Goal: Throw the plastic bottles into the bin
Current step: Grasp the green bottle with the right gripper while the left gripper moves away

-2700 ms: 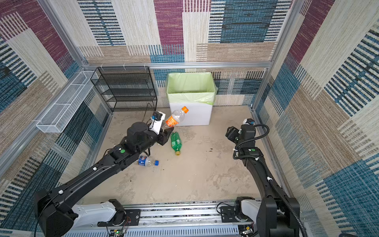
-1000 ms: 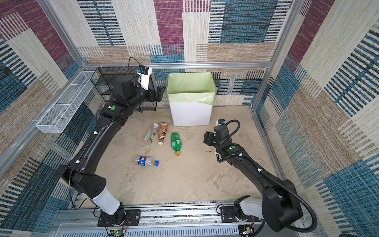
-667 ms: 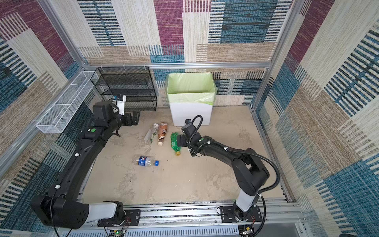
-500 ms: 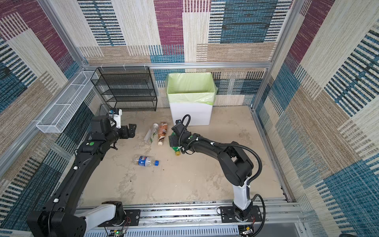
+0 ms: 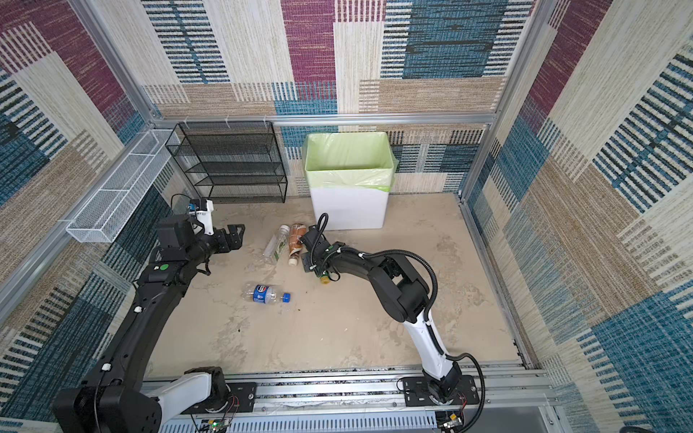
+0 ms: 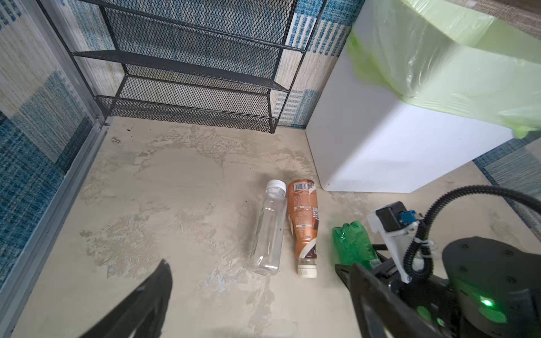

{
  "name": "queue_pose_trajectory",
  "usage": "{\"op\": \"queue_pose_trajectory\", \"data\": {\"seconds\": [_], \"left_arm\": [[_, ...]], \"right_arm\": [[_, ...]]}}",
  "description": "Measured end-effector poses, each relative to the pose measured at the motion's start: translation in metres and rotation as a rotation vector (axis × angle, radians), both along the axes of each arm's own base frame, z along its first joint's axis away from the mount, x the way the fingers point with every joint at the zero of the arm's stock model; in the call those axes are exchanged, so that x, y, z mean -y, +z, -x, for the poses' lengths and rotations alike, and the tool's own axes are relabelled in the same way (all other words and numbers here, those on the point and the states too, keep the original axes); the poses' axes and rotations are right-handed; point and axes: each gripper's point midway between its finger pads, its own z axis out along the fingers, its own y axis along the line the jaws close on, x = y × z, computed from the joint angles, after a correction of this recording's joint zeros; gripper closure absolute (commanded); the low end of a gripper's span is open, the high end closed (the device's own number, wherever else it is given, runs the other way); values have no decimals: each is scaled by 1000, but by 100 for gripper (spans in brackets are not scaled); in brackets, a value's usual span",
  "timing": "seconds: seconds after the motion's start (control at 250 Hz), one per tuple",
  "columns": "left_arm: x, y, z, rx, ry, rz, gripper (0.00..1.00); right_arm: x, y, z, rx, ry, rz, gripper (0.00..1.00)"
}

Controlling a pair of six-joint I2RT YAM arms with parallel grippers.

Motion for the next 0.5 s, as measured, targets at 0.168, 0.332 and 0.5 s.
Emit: {"op": "queue_pose_trajectory", "data": {"seconds": [0.168, 0.332, 0.5], "left_arm": [[-1, 1, -2, 6, 2, 20, 7], [0, 1, -4, 7, -11, 32, 7], [0, -1, -4, 3, -10, 36, 8]], "right_arm": [[2, 0, -3, 9, -9, 15, 30], [6, 4, 0, 8, -11, 20, 33], [8, 27, 3, 32, -12, -3, 36]]}}
